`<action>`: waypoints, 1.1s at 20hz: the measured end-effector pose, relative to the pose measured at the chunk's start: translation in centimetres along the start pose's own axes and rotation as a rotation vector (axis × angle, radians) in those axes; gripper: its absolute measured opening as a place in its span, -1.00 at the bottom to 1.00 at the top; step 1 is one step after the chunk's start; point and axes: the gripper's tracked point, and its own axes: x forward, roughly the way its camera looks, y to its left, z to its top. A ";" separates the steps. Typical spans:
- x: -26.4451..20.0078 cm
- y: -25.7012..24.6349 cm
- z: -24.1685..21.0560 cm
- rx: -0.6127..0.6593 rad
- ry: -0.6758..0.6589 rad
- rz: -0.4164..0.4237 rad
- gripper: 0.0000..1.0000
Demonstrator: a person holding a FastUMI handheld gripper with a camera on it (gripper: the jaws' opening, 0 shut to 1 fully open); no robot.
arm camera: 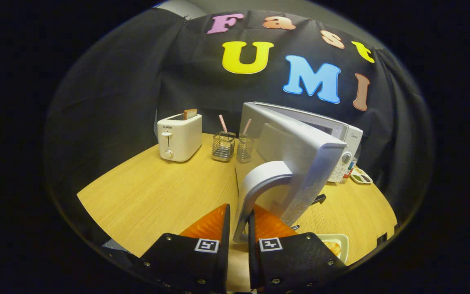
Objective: Open the microwave, put the food inside, and close the microwave door.
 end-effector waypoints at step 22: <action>-9.1 1.3 7.7 0.141 -0.239 0.373 0.96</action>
